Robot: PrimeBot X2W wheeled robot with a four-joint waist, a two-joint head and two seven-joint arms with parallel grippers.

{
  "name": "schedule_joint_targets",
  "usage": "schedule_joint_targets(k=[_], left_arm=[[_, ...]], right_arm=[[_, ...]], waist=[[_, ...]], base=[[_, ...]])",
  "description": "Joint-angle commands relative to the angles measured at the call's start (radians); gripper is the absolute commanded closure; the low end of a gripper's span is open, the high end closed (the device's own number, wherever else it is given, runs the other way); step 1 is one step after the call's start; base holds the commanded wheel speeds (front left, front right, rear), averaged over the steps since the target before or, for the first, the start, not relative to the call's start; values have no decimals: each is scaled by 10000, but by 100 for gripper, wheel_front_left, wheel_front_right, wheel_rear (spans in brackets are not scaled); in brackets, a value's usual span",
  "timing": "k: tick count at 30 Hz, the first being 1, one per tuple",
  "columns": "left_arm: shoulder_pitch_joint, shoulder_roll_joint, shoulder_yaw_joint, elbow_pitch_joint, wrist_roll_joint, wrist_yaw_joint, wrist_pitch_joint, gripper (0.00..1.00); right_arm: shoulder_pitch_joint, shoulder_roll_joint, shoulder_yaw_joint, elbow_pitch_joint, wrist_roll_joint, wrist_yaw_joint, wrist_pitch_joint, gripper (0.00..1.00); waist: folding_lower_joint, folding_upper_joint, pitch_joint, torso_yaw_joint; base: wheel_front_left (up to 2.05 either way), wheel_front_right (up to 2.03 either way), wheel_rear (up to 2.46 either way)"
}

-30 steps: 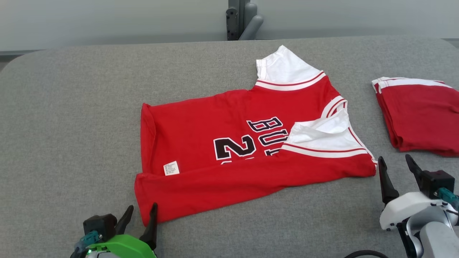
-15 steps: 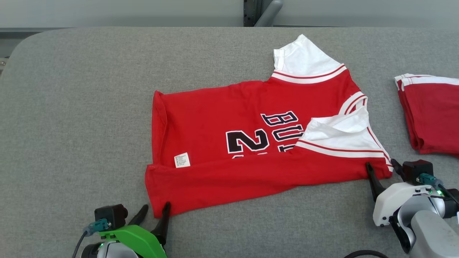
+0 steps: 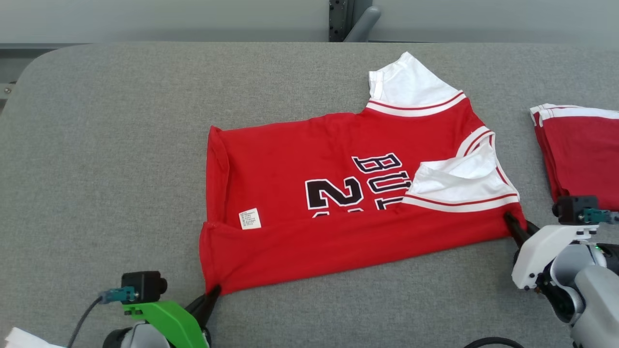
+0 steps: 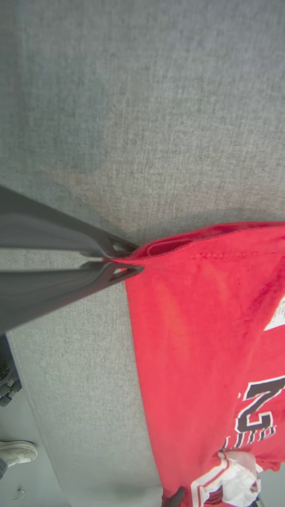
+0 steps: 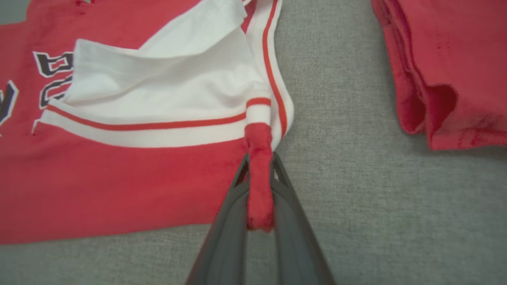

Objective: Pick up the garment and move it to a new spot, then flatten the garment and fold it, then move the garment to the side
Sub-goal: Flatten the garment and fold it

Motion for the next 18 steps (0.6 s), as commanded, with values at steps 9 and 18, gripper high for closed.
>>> schedule_joint_targets(k=[9,18], left_arm=[[1820,2001,569,-3196,-1203,185,1797,100],[3550,1752,409,-4249,-1206,905,1645,100]], right_arm=[[2582,-1995,-1103,-3720,2075,-29,2012,100],[4678,-865,-2130,-5451,1341,-19,3094,100]], waist=[[0,-1,-112,-307],[0,-1,133,-710]], base=[[0,0,0],[0,0,0]])
